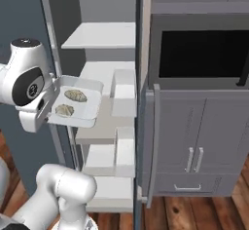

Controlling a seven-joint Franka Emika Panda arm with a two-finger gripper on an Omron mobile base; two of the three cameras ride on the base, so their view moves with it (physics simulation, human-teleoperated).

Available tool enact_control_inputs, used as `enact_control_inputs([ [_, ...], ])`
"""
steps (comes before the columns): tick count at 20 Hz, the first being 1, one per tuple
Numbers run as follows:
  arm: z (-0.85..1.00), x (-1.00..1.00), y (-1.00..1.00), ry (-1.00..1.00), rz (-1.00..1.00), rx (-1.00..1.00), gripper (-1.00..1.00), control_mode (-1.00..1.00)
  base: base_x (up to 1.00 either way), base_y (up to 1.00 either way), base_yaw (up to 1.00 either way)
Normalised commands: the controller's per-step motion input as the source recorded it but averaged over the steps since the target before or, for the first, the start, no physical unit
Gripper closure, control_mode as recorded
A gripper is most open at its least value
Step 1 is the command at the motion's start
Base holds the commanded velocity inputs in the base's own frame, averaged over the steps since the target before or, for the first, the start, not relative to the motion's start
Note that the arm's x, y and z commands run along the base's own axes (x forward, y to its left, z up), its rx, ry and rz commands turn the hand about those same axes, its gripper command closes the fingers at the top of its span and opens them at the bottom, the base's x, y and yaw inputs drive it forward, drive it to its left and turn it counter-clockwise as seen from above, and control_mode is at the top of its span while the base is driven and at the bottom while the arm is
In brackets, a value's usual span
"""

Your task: Place two dumplings into each of the tupperware containers and then place the containers in the fridge.

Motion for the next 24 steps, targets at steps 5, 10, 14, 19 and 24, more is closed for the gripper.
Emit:
enact_control_inputs([
  [5, 0.00, 0.00, 0.00, 0.00, 0.00, 0.00, 1.00, 1.00, 0.38, 0.16, -0.13],
  [10, 0.00, 0.00, 0.00, 0.00, 0.00, 0.00, 1.00, 1.00, 0.15, 0.39, -0.15],
  [14, 0.00, 0.00, 0.00, 0.00, 0.00, 0.00, 1.00, 1.00, 0.11, 0.36, -0.24],
  [19, 0.00, 0.00, 0.00, 0.00, 0.00, 0.00, 1.00, 1.00, 0.24, 0.17, -0.21],
  [24, 0.00, 0.00, 0.00, 0.00, 0.00, 0.00, 1.00, 1.00, 0.57, 0.00, -0.03],
])
